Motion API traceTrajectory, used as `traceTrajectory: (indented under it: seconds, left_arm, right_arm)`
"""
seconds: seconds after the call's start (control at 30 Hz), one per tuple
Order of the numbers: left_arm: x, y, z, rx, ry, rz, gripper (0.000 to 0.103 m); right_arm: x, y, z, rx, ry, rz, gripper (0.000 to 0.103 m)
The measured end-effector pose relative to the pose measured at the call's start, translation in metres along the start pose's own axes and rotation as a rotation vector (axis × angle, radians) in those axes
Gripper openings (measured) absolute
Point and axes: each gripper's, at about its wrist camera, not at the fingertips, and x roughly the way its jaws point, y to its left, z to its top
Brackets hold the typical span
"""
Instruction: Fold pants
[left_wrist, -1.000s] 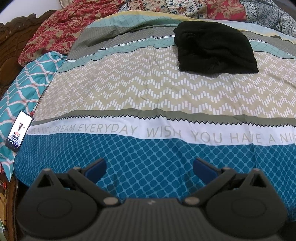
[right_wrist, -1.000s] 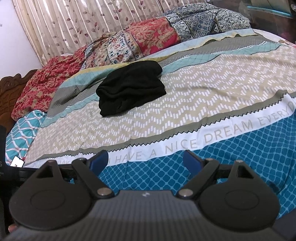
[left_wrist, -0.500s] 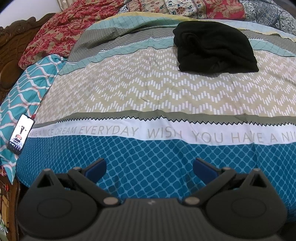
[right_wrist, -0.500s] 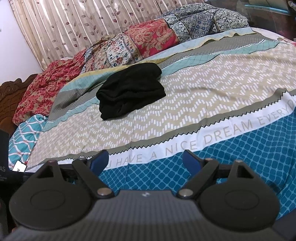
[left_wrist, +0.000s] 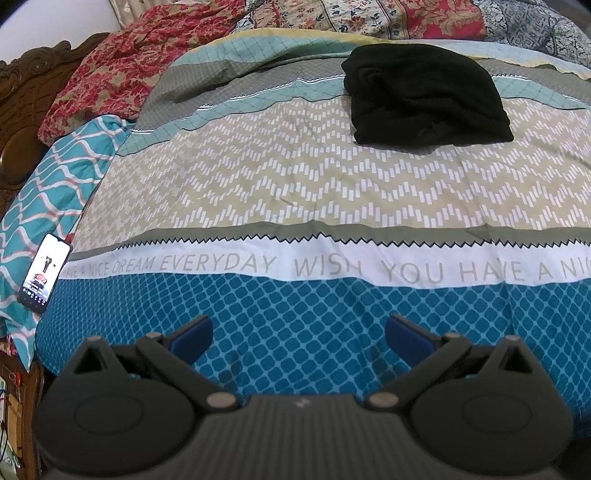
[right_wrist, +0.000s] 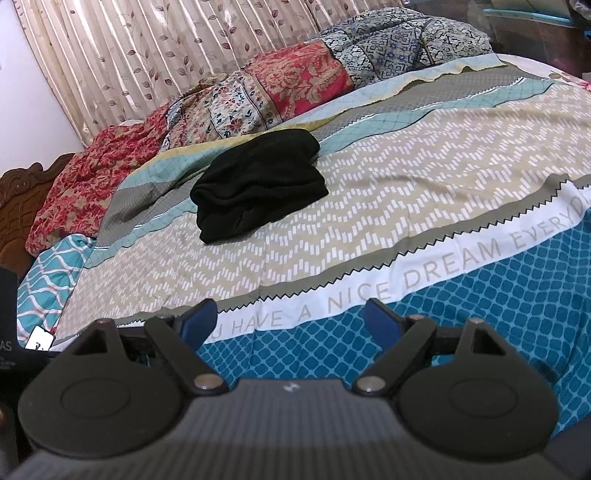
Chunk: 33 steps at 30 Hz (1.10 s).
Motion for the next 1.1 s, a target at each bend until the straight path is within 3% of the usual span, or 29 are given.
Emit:
traceTrajectory:
  seconds: [1.1]
  left_arm:
    - [0.0014,-0.0002,-0.003,-0.008,0.004,-0.043,0.103]
  right_arm:
    - [-0.0004,-0.0017,-0.0006,0.022,-0.023,-0.038,0.089]
